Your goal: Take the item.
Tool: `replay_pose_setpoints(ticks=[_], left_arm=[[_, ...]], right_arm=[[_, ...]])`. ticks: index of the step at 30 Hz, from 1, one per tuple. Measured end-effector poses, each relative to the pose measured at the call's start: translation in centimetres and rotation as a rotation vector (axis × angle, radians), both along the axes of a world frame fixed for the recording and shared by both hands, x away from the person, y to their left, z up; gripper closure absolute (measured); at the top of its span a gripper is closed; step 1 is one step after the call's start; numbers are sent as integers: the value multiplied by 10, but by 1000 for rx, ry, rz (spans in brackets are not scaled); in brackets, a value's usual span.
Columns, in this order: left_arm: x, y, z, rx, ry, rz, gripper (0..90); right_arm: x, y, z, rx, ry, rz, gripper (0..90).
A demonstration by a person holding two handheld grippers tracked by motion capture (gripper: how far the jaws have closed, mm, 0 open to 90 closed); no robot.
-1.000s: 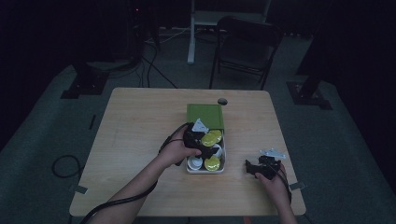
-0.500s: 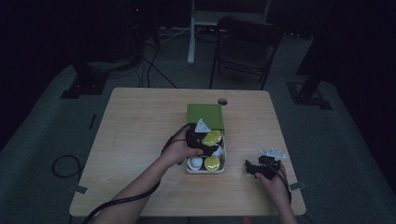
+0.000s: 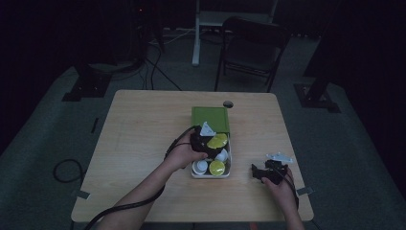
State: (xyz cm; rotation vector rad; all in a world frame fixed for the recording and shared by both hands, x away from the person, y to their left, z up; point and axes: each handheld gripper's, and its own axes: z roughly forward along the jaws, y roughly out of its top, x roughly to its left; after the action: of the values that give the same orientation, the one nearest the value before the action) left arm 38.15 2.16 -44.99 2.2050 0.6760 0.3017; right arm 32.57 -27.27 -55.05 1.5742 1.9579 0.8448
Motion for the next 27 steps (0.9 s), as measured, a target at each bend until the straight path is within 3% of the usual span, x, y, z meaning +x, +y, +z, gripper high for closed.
replay_pose_setpoints(ticks=[3,17,21,25,27], left_arm=[[-2,0,5,5,-23,1,383],[-14,10,16,-61,2,-35,383],[-19,13,23,-57,-23,-36,383],[-22,18,27,-83,-14,-37,383],[-23,20,27,-76,-24,-31,383]], right_arm=[[0,0,0,0,0,0,113],[0,0,0,1,0,0,113],[0,0,0,1,0,0,113],[0,0,0,1,0,0,113],[0,0,0,1,0,0,113]])
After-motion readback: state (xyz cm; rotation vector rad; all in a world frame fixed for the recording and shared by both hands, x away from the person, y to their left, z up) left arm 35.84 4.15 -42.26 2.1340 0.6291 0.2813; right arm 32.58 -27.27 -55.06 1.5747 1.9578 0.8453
